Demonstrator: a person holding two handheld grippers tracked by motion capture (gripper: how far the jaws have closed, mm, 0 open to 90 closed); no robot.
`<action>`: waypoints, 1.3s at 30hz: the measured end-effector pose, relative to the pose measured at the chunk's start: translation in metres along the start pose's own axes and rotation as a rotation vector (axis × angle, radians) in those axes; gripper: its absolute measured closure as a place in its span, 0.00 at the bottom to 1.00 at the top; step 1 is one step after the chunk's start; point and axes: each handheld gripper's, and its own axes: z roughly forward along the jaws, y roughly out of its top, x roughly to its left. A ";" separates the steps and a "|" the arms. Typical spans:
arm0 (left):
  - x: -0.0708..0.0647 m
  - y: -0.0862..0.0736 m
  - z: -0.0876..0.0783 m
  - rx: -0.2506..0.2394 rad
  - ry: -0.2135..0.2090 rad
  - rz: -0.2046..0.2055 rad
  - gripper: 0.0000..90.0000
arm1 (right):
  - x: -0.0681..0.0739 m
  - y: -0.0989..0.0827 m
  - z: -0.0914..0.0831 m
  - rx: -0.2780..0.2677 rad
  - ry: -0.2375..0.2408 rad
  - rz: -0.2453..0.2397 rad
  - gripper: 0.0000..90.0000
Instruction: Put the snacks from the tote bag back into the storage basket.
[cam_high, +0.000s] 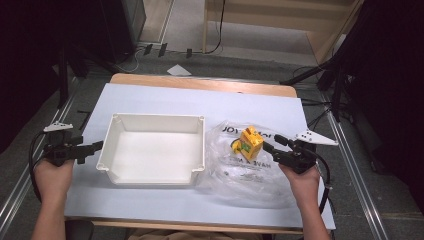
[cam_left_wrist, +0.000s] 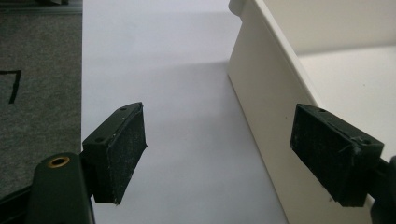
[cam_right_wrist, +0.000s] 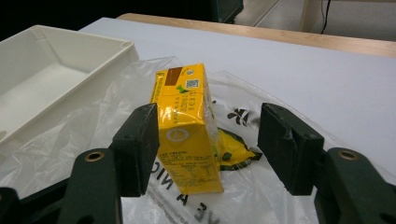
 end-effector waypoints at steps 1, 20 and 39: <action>0.000 0.000 0.000 0.000 0.000 0.000 0.21 | 0.000 0.000 0.000 0.002 -0.002 0.001 0.44; 0.003 -0.002 -0.001 0.024 0.013 0.000 0.21 | 0.001 0.001 -0.001 0.015 -0.029 0.001 0.43; 0.008 -0.006 -0.001 0.040 0.027 -0.033 0.21 | 0.005 0.022 -0.008 0.080 -0.065 -0.003 0.40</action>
